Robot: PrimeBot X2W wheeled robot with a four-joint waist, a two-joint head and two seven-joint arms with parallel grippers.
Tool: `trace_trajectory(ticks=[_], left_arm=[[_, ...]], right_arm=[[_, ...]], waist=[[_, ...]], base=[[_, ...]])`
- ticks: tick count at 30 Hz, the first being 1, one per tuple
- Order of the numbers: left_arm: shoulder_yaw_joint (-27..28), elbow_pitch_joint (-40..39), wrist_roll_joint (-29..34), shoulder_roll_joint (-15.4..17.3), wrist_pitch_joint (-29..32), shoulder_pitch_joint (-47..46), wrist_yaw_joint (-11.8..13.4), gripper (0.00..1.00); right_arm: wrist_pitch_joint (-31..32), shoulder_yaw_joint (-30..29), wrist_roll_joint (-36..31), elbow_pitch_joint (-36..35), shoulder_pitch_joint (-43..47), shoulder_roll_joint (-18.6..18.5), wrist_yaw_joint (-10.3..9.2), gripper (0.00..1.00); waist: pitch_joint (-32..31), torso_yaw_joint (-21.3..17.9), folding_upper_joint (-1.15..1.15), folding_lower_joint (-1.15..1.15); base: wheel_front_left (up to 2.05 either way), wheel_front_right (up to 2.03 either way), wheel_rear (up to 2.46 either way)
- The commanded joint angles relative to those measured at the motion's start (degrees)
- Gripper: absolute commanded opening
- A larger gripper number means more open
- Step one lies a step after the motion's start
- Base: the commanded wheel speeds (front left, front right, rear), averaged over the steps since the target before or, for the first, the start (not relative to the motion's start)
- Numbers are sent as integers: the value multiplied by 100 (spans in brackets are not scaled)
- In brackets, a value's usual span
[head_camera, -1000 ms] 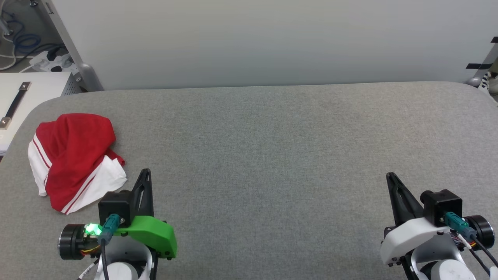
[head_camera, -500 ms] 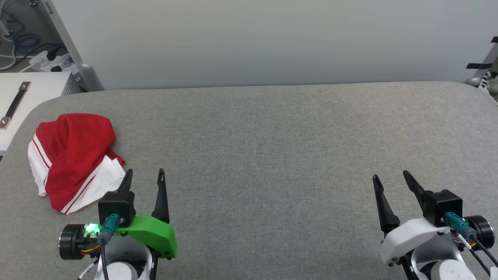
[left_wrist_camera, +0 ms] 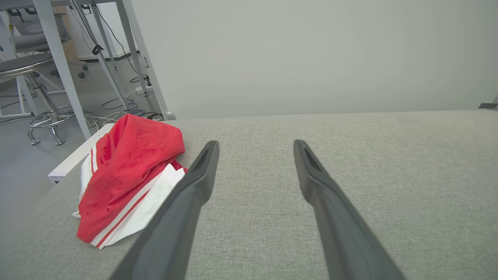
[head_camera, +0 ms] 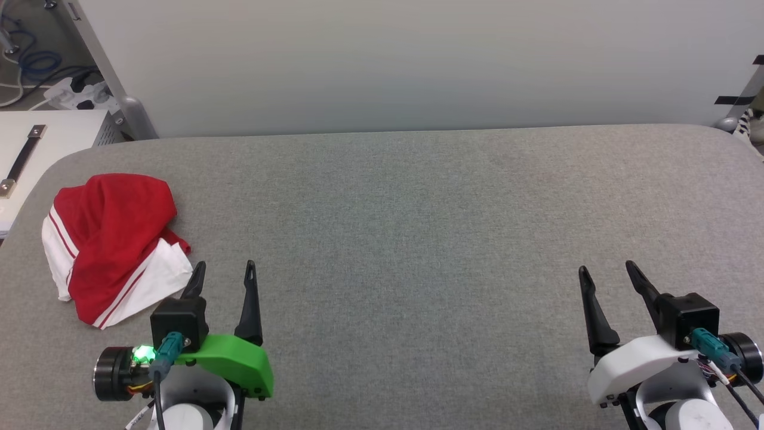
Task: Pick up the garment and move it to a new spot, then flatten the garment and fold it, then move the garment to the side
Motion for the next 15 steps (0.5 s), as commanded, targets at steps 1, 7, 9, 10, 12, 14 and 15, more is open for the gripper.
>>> trace_trajectory(ticks=[1, 7, 9, 10, 12, 14, 15], left_arm=[[-23, 28, -53, -5, -62, -1, 23, 100], [-36, 60, -107, -7, -133, 4, 27, 100], [-41, 71, -125, -8, -157, 7, 26, 100], [-45, 76, -135, -8, -170, 7, 26, 100], [-53, 84, -153, -9, -194, 5, 26, 100], [-59, 91, -174, -9, -217, 5, 27, 100], [-61, 94, -184, -10, -228, 6, 28, 100]], right_arm=[[-64, -9, 22, 18, -32, 3, -1, 100], [-134, -46, 66, 23, -42, 3, -1, 100], [-158, -54, 81, 24, -45, 4, -1, 100], [-171, -60, 88, 25, -47, 4, -1, 100], [-194, -60, 87, 35, -47, 4, -2, 100], [-217, -56, 72, 35, -51, 4, -2, 100], [-228, -55, 71, 34, -52, 4, -2, 100]], waist=[[1, 0, 0, 0], [1, -6, 0, 0], [1, -9, 0, 0], [2, -10, 0, 0], [1, -11, 0, 0], [2, -12, 0, 0], [3, -13, 0, 0]], base=[[0, 0, 0], [0, 0, 0], [0, 0, 0], [0, 0, 0], [0, 0, 0], [0, 0, 0], [0, 0, 0]])
